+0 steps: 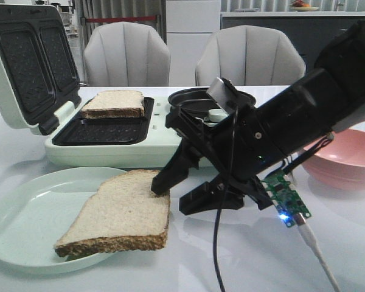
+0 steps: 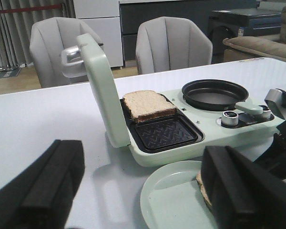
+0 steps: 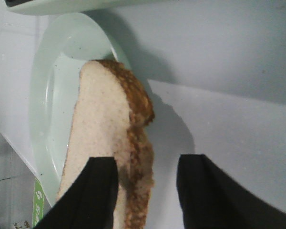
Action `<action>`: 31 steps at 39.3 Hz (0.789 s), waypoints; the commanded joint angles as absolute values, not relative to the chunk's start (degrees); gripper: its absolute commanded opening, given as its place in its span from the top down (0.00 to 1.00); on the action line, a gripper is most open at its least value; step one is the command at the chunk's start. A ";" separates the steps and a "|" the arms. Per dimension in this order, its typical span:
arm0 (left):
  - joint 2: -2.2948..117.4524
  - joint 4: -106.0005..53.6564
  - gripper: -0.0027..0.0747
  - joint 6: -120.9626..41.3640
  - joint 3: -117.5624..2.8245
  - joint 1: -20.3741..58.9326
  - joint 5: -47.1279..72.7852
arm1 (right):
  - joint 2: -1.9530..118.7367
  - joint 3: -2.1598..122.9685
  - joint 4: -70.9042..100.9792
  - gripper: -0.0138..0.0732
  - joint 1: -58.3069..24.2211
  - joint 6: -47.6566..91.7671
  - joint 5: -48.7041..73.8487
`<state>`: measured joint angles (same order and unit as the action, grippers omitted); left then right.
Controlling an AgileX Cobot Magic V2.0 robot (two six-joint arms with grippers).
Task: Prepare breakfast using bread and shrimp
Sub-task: 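Reach the right gripper to the remaining bread slice and grasp it, then carry the slice over and lay it on the first slice, release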
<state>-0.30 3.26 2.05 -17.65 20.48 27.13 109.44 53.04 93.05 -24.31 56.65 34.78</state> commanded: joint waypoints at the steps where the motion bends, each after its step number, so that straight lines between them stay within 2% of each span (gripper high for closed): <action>1: -0.07 2.79 0.24 2.56 -18.95 20.80 22.38 | 108.15 55.69 95.01 0.37 -24.34 57.89 38.46; 9: -0.07 2.79 0.24 2.56 -18.95 20.80 22.38 | 109.47 56.80 97.89 0.40 -24.34 58.32 41.02; 14: -0.07 2.79 0.24 2.56 -18.95 20.80 22.38 | 109.47 57.07 101.14 0.52 -24.34 59.96 40.95; 18: -0.07 2.79 0.23 2.56 -18.95 20.80 22.38 | 109.47 57.07 104.22 0.58 -24.34 63.35 41.77; 31: -0.07 2.79 0.23 2.56 -18.95 20.80 22.38 | 106.67 58.71 109.05 0.58 -24.24 67.73 48.80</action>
<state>-0.30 3.26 2.05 -17.65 20.48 27.13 111.00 56.26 102.54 -24.31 66.48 43.22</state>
